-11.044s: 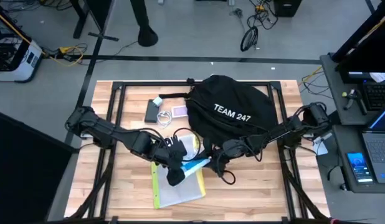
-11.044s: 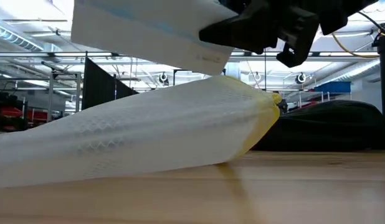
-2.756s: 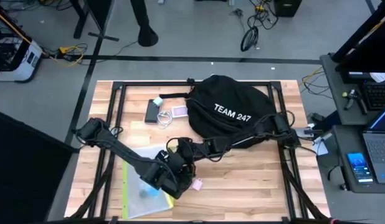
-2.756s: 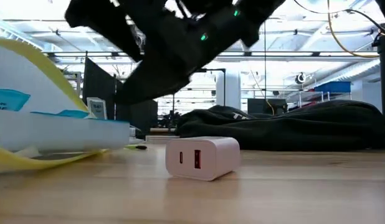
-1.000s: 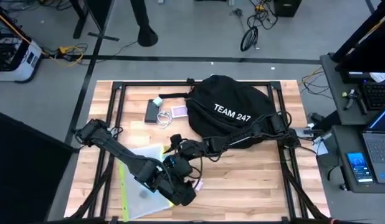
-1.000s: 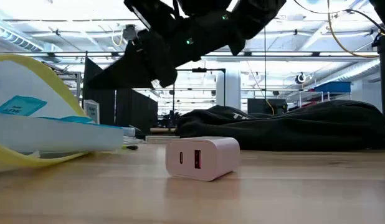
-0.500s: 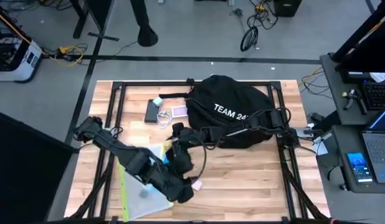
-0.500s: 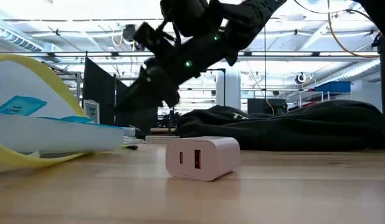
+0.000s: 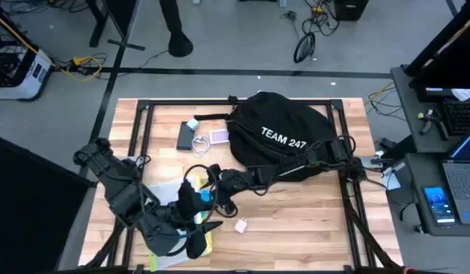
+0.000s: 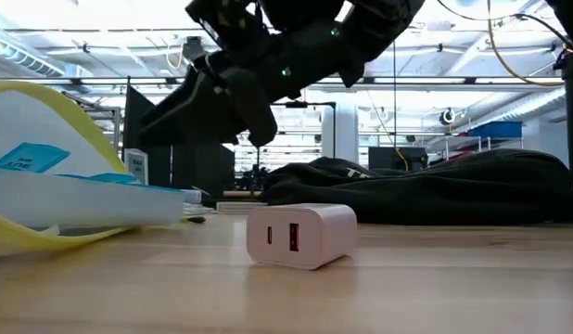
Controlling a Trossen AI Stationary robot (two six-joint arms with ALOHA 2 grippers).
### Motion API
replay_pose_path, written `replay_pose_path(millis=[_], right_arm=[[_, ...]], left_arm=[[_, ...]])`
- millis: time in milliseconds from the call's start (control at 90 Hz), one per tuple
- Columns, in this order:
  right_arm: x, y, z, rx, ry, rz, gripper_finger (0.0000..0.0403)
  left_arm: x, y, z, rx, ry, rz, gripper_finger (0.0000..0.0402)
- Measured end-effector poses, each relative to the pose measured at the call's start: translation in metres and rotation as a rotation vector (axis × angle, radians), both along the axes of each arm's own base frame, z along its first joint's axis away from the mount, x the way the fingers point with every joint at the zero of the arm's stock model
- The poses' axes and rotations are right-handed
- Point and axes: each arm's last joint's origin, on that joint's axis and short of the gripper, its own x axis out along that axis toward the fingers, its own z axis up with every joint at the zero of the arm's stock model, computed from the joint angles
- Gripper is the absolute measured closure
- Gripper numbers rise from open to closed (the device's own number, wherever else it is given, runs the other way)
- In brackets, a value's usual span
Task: Unpack backpack
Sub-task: Put the medicine organizer into the green zip bag
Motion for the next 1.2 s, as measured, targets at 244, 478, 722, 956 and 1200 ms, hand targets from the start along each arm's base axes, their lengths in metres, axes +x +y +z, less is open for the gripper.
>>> replay_pose_path(millis=[244, 478, 722, 956, 1200], right_arm=[[-0.001, 0.011, -0.009, -0.064, 0.002, 0.103, 0.0145], [0.009, 0.025, -0.03, -0.189, -0.16, 0.089, 0.0145], [0.015, 0.018, -0.026, -0.217, -0.248, 0.028, 0.0145], [0.035, 0.021, -0.017, -0.202, -0.295, 0.033, 0.0145], [0.064, 0.035, -0.032, -0.319, -0.187, 0.09, 0.0153]], left_arm=[[-0.029, -0.009, 0.014, 0.092, -0.127, 0.086, 0.0201], [-0.033, -0.012, 0.014, 0.11, -0.142, 0.099, 0.0201], [-0.032, -0.011, 0.014, 0.113, -0.14, 0.103, 0.0201], [-0.031, -0.006, 0.012, 0.139, -0.118, 0.112, 0.0201], [-0.028, -0.003, 0.011, 0.147, -0.111, 0.123, 0.0201]])
